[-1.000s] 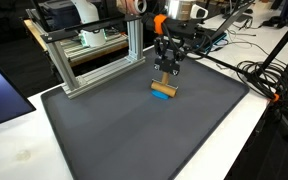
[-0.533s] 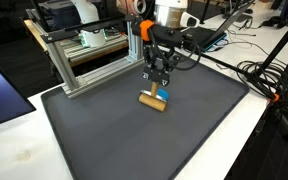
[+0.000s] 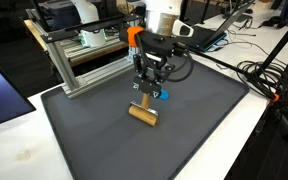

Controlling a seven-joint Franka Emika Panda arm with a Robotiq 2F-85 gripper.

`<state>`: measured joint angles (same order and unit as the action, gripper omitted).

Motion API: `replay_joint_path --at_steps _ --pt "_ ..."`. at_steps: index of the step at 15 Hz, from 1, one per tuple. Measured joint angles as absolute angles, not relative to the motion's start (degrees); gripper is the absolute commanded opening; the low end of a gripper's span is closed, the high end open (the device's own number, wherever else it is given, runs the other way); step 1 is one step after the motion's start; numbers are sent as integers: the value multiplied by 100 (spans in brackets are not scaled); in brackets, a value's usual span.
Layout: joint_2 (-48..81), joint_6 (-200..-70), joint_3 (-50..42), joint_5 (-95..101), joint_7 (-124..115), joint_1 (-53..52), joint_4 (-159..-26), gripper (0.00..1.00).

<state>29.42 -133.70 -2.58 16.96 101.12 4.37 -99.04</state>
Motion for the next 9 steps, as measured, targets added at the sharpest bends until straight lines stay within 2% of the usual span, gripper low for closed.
replay_joint_path --at_steps 9 --pt "2762 -12923 -74 1419 9816 437 -9934 22"
